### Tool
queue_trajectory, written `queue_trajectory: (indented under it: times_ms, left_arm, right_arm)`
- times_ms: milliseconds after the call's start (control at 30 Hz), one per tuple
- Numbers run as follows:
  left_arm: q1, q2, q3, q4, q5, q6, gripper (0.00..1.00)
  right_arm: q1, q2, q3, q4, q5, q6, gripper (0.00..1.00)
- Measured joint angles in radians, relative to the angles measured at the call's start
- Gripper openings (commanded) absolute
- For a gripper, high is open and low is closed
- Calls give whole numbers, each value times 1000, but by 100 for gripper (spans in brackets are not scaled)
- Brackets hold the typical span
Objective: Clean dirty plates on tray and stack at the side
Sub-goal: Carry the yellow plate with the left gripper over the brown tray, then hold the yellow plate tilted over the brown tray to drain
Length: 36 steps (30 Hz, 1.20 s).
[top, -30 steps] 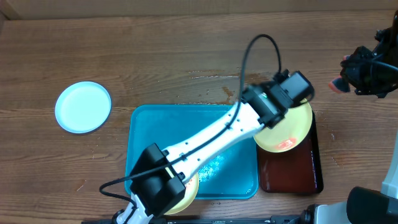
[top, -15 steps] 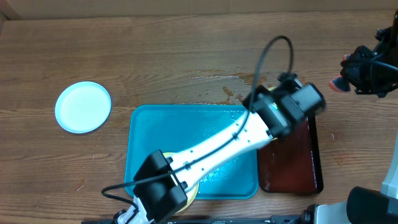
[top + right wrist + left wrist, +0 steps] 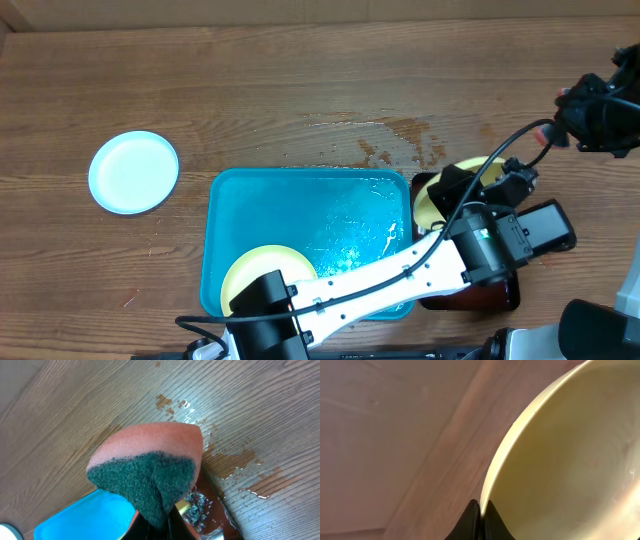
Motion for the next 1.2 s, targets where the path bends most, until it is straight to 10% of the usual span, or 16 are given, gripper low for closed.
queue_trajectory:
  times_ms: [1200]
  left_arm:
    - [-28,0,0,68,-193,71,4]
  right_arm:
    - [-20,0,0,-6,-19,0,4]
